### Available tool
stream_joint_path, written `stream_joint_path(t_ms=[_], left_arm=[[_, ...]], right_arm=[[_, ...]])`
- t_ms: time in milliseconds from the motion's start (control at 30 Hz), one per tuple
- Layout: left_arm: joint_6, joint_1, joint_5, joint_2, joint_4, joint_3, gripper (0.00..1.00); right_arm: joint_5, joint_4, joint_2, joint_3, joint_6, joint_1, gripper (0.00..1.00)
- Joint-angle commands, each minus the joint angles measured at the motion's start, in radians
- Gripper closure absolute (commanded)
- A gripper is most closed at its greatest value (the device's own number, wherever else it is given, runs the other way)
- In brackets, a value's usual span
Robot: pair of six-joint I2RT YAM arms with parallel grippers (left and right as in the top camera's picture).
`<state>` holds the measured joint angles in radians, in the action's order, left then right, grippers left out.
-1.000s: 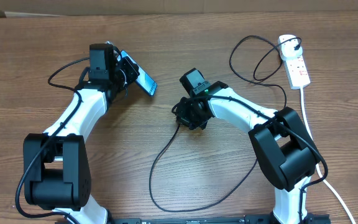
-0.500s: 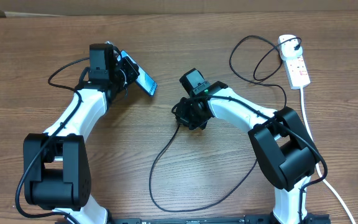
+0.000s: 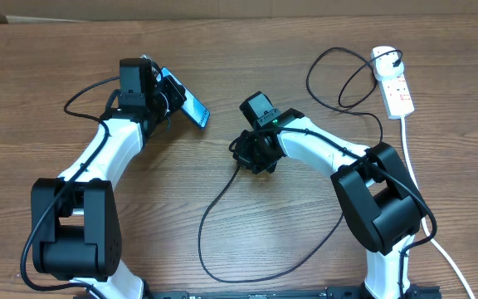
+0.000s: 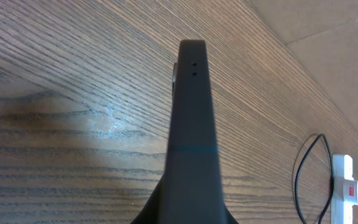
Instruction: Plug charger to phone and switch on socket
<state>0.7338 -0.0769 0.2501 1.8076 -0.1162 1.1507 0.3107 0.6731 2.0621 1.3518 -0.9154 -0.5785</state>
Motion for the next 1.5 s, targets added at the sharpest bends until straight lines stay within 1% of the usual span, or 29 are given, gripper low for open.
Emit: stream_joint_path(t_ms=[0,67,133,167,233,333,433,500,600,667,767,900,1000,1167,1267,1467], left_arm=[[0.015,-0.008,0.029,0.002,0.013,0.004,0.96],[0.016,-0.007,0.082,0.002,0.04,0.004,0.96],[0.043,-0.006,0.131,0.002,0.074,0.004,0.96],[0.095,0.001,0.198,0.002,0.127,0.004,0.96],[0.142,0.013,0.27,0.002,0.185,0.004,0.96],[0.196,0.04,0.405,0.002,0.293,0.004,0.96],[0.224,0.073,0.551,0.002,0.407,0.004,0.96],[0.259,0.109,0.67,0.002,0.479,0.004,0.96],[0.311,0.15,0.768,0.002,0.514,0.004,0.96],[0.336,0.171,0.817,0.002,0.529,0.004,0.96],[0.399,0.197,0.894,0.002,0.581,0.004,0.96],[0.5,0.209,0.999,0.002,0.732,0.004,0.96],[0.545,0.209,1.035,0.002,0.794,0.004,0.96],[0.576,0.209,1.064,0.002,0.803,0.004,0.96],[0.598,0.209,1.103,0.002,0.802,0.004,0.96],[0.598,0.209,1.189,0.002,0.803,0.004,0.96]], right_arm=[[0.006,0.013,0.009,0.004,0.007,0.003,0.96],[0.006,0.024,-0.006,0.006,0.008,0.013,0.96],[0.011,0.027,-0.024,0.007,0.028,0.02,0.96],[0.034,0.028,-0.049,0.011,0.071,0.027,0.96],[0.06,0.027,-0.075,0.02,0.126,0.034,0.96],[0.101,0.019,-0.123,0.035,0.249,0.045,0.96],[0.159,-0.008,-0.171,0.037,0.36,0.06,0.96],[0.286,-0.041,-0.212,0.037,0.484,0.082,0.96],[0.493,-0.076,-0.24,0.037,0.612,0.111,0.96],[0.627,-0.105,-0.245,0.037,0.663,0.127,0.96],[0.782,-0.159,-0.245,0.037,0.689,0.142,0.96],[0.881,-0.221,-0.245,0.037,0.689,0.14,0.96],[0.943,-0.256,-0.245,0.037,0.689,0.139,0.96],[1.032,-0.295,-0.245,0.037,0.689,0.139,0.96],[1.031,-0.297,-0.245,0.037,0.689,0.139,0.96],[1.038,-0.298,-0.245,0.037,0.688,0.139,0.96]])
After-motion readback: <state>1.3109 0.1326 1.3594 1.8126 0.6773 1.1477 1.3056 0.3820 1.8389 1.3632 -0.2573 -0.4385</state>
